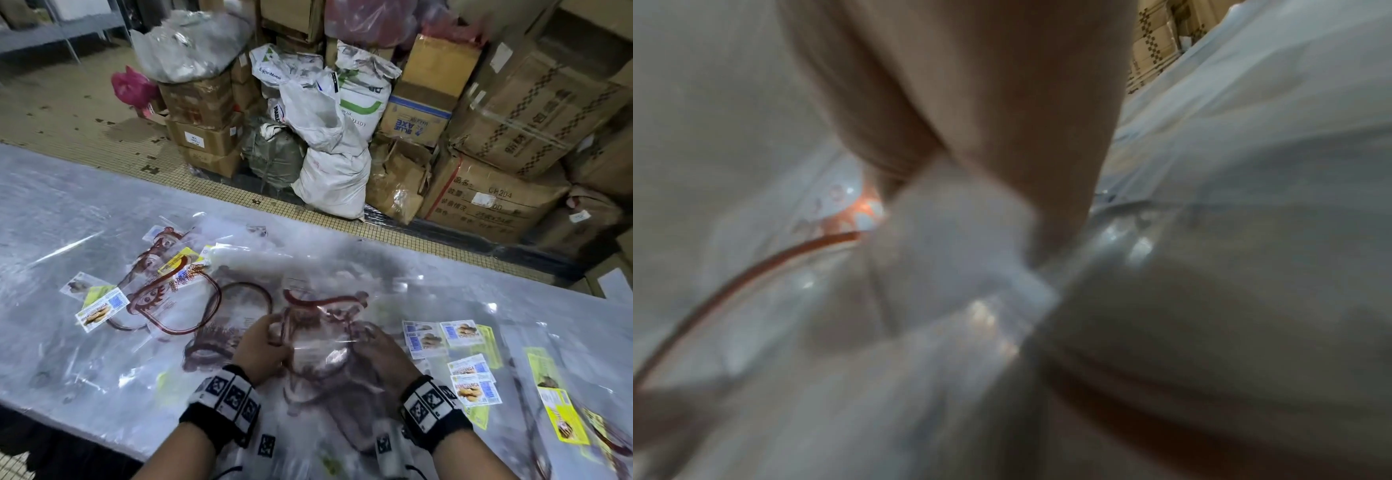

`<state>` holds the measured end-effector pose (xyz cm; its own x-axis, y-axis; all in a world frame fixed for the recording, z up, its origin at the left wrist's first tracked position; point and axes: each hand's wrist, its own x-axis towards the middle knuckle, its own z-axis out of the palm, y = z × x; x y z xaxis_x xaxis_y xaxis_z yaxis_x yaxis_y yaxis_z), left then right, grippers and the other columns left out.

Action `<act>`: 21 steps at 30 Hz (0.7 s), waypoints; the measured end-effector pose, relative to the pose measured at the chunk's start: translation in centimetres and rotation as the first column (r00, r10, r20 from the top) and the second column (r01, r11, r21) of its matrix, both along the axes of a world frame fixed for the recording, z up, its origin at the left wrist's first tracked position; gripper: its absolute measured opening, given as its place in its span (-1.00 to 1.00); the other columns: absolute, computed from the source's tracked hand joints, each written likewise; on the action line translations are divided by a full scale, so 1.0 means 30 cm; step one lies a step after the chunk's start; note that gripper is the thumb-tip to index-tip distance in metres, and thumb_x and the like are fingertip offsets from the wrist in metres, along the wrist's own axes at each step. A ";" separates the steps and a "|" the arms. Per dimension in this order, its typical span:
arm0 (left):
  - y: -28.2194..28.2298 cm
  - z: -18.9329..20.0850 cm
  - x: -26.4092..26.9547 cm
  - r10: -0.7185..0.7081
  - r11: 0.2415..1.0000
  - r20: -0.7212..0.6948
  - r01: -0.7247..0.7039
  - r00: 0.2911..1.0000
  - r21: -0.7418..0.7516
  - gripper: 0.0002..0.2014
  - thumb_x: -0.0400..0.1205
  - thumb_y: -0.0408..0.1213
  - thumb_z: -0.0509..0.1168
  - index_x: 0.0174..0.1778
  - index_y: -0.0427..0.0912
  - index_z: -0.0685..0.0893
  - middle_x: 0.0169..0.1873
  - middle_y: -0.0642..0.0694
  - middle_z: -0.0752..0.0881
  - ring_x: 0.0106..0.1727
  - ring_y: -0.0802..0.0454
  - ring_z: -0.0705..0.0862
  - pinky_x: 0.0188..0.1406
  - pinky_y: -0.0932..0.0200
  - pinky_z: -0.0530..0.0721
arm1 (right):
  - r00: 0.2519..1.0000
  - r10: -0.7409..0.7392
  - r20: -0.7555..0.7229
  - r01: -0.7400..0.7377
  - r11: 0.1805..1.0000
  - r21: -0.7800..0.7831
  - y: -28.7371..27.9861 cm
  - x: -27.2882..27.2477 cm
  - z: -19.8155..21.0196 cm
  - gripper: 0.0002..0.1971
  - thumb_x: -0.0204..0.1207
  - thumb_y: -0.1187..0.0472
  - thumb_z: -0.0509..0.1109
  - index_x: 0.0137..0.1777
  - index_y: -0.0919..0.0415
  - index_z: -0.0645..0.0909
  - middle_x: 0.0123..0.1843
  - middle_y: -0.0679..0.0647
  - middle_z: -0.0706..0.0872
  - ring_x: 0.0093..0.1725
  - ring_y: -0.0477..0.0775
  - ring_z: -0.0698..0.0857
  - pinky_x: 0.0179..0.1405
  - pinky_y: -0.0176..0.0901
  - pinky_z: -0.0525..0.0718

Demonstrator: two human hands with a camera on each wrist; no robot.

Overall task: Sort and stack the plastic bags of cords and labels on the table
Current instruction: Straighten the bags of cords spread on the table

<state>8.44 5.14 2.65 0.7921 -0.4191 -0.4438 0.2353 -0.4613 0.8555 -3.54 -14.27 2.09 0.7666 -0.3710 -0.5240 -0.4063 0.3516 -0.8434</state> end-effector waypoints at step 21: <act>-0.029 -0.037 -0.057 0.124 0.991 -0.062 -0.127 0.990 -0.037 -0.65 0.44 -0.64 0.39 0.06 -0.24 0.54 -0.46 -0.14 0.66 -0.54 0.09 0.59 -0.54 0.23 0.59 | 1.000 0.030 -0.002 -0.030 0.992 0.126 -0.020 -0.004 -0.029 -0.71 0.68 0.12 0.37 0.32 0.24 0.63 0.12 0.21 0.83 -0.02 0.05 0.81 -0.10 -0.18 0.74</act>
<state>6.74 4.26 1.55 0.8124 -0.3367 -0.4761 0.3401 -0.3896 0.8559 -3.66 -14.88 1.24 0.7745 -0.2787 -0.5679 -0.4211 0.4428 -0.7916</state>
